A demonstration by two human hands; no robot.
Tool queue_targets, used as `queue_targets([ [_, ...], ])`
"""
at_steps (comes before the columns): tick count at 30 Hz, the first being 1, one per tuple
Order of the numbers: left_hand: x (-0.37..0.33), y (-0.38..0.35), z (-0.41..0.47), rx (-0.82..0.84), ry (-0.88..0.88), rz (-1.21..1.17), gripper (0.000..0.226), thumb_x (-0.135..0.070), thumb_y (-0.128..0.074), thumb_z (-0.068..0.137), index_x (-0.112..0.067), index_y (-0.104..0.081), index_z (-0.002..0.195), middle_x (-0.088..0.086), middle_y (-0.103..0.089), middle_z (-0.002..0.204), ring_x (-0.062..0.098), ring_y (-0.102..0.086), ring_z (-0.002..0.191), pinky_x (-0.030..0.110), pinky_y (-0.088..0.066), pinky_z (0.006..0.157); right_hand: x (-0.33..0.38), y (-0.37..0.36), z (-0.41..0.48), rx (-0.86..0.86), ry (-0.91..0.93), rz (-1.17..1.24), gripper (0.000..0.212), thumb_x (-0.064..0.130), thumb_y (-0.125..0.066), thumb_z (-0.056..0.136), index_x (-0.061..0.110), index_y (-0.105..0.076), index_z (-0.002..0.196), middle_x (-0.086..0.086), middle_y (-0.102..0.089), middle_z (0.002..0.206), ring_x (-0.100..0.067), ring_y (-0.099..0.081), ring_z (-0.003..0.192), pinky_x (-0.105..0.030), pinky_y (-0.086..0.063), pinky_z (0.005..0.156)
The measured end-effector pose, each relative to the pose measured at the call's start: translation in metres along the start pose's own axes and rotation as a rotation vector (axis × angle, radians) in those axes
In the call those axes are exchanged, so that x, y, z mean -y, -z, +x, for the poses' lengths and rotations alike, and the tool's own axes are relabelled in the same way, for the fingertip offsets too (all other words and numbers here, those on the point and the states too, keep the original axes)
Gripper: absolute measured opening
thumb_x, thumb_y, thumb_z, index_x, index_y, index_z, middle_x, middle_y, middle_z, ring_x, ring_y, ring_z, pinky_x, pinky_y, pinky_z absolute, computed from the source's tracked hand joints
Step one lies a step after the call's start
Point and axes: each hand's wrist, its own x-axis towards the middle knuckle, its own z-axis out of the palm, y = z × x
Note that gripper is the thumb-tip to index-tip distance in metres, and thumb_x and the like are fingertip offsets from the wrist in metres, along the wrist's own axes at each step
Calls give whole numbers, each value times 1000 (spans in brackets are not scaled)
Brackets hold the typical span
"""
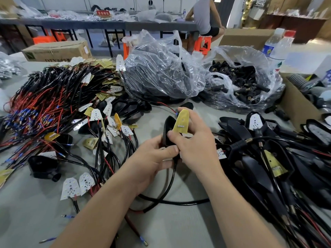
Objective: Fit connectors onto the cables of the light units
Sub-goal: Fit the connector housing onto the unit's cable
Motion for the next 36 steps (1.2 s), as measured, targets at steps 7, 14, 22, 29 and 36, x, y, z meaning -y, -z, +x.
queue_targets([
  [7,4,8,3,-109,-19,18,46,-24,-74,83,-13,-68,127,15,-72,124,30,-69,114,36,-59,85,2,-4,-4,-149,-19,159,49,15,-74,78,44,-62,115,5,-75,87,-9,-71,83,-39,-60,82],
  [14,0,5,1,-115,-48,132,47,-23,-76,81,-18,-63,127,14,-69,125,25,-71,110,33,-60,75,2,3,2,188,-9,320,77,7,-60,83,46,-42,148,6,-71,117,-3,-70,95,-20,-56,82],
  [22,3,6,3,-114,-62,101,39,-5,-75,89,-8,-62,125,12,-70,112,20,-70,96,31,-60,80,1,10,3,236,-73,333,67,7,-53,89,30,-44,152,7,-62,137,8,-54,127,-12,-48,94],
  [29,5,8,6,-134,-83,70,45,-14,-78,74,-11,-67,118,6,-73,104,20,-72,90,28,-59,78,6,7,-1,244,-151,413,50,-1,-45,102,33,-59,135,7,-66,136,0,-57,129,-30,-44,113],
  [36,3,9,3,-94,-111,126,42,-18,-78,79,-8,-68,118,8,-74,106,18,-72,96,32,-61,85,10,11,2,141,-279,614,34,2,-51,100,16,-81,91,-5,-78,95,-16,-66,83,-23,-53,68],
])
